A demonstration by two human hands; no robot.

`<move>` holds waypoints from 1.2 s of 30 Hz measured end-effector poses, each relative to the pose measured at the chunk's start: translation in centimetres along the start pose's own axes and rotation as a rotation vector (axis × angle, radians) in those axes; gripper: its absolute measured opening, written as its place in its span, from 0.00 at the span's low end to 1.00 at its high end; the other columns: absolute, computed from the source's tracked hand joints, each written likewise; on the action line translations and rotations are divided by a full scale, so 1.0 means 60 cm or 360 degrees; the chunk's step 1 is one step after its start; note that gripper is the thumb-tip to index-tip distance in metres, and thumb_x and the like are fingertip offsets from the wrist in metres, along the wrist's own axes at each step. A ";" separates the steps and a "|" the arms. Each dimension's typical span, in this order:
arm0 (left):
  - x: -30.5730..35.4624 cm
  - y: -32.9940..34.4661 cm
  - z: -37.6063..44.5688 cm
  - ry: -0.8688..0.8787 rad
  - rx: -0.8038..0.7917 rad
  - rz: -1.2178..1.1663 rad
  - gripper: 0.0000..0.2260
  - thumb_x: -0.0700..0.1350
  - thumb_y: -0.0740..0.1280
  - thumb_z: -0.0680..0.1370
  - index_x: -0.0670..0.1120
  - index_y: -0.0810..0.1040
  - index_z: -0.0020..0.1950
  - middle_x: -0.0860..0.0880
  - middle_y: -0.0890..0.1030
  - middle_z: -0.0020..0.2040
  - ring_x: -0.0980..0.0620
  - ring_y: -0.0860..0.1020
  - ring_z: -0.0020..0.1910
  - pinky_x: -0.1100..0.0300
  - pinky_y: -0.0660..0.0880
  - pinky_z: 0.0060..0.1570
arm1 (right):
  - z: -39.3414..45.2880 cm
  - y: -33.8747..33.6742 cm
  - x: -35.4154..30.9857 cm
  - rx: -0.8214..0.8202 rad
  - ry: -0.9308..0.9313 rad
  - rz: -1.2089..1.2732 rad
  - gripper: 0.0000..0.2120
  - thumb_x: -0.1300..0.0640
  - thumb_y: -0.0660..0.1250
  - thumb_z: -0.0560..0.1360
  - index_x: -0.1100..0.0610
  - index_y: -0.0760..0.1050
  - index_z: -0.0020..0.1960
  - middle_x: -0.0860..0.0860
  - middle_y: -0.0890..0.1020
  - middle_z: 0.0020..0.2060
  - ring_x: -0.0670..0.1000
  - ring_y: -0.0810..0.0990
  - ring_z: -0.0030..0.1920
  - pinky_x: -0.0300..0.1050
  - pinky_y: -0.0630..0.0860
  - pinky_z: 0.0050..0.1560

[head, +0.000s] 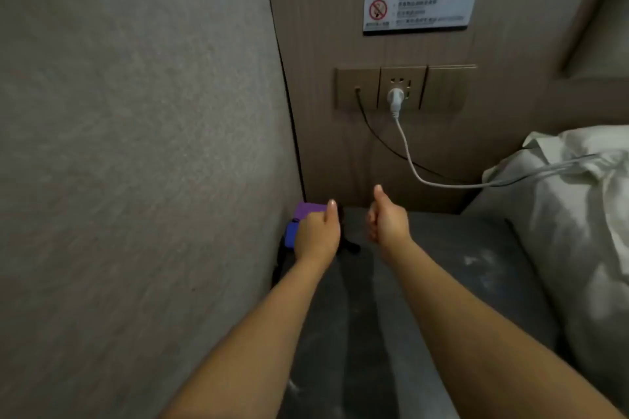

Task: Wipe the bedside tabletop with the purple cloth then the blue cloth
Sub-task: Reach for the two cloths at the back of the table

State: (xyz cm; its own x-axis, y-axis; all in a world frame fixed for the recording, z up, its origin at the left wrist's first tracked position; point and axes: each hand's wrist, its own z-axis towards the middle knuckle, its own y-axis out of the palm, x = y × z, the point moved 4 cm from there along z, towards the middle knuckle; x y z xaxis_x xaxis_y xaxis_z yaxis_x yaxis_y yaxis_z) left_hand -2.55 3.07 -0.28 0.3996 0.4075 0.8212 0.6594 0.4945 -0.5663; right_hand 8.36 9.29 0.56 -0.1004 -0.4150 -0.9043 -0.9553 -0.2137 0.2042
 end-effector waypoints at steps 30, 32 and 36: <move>-0.121 0.044 0.024 0.0470 -0.0415 0.1301 0.30 0.57 0.52 0.78 0.44 0.50 0.76 0.44 0.51 0.78 0.45 0.47 0.77 0.49 0.45 0.75 | 0.124 0.099 0.100 -0.0536 -0.0622 -0.2711 0.21 0.54 0.45 0.82 0.55 0.54 0.74 0.53 0.53 0.76 0.52 0.51 0.76 0.51 0.53 0.75; -0.120 0.046 0.024 0.0458 -0.0408 0.1276 0.30 0.58 0.51 0.79 0.44 0.49 0.76 0.44 0.51 0.78 0.45 0.47 0.77 0.50 0.45 0.75 | 0.123 0.060 0.087 -0.0481 -0.0587 -0.2792 0.21 0.55 0.45 0.82 0.55 0.53 0.74 0.53 0.52 0.76 0.53 0.51 0.76 0.51 0.52 0.75; -0.115 0.045 0.024 0.0416 -0.0432 0.1306 0.30 0.59 0.50 0.79 0.44 0.49 0.76 0.44 0.50 0.78 0.46 0.47 0.77 0.50 0.45 0.75 | 0.115 0.001 0.065 -0.0385 -0.0536 -0.2714 0.21 0.56 0.45 0.82 0.57 0.53 0.75 0.53 0.52 0.76 0.51 0.51 0.76 0.49 0.51 0.75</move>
State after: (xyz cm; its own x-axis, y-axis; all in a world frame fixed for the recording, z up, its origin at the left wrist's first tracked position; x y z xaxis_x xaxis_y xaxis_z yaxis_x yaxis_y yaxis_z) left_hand -4.43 2.67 -7.57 0.9208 0.3486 0.1749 0.2175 -0.0868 -0.9722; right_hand 5.98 13.75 -5.56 0.8023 0.5711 -0.1736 0.0103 -0.3041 -0.9526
